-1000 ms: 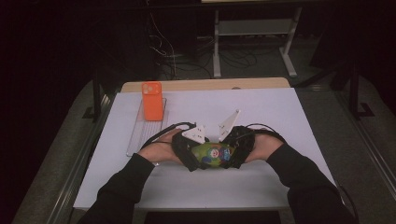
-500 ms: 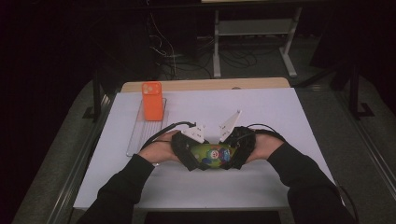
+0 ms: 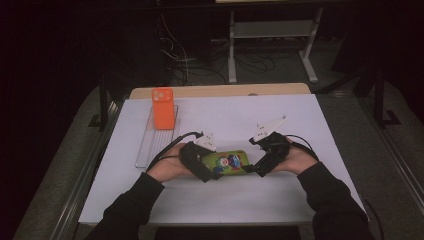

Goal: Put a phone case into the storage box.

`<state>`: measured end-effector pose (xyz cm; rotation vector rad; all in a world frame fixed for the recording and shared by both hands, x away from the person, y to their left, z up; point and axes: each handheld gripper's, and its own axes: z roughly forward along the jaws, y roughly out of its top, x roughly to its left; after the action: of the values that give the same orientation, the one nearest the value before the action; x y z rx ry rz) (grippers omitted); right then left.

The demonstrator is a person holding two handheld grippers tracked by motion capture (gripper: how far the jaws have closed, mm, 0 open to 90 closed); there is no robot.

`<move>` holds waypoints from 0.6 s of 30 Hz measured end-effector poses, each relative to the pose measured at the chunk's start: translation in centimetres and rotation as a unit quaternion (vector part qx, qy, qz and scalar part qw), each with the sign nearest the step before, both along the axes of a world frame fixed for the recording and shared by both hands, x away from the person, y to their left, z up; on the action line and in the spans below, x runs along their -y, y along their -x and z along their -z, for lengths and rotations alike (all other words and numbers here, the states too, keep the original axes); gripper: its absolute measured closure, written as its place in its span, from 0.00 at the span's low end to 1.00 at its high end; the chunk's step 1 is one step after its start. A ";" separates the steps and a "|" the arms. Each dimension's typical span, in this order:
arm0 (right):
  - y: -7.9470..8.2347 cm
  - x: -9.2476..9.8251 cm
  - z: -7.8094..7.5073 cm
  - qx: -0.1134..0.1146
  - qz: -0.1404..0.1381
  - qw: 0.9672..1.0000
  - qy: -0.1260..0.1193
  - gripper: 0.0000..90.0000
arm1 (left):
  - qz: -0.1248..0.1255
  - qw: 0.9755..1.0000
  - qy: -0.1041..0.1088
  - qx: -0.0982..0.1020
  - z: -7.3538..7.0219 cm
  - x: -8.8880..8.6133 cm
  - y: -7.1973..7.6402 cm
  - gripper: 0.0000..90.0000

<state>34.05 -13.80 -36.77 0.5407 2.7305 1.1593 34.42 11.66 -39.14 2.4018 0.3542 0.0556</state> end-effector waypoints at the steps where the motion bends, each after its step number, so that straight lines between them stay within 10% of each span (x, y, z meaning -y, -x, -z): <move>1: 0.1 0.1 0.2 -0.002 0.013 1.000 -0.004 0.01 | -0.011 1.000 -0.003 0.006 0.0 0.0 0.0 0.16; 11: 1.4 0.6 2.7 -0.002 0.177 0.984 -0.035 0.01 | -0.119 0.993 -0.012 0.023 -0.1 -0.5 0.0 0.17; 18: 2.5 0.2 4.4 0.003 0.203 0.978 -0.049 0.01 | -0.140 0.990 -0.009 0.021 -0.2 -1.1 -0.1 0.17</move>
<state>31.60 -14.03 -41.21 1.0439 2.4019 1.1823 34.49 12.74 -38.91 2.3483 0.6715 0.2368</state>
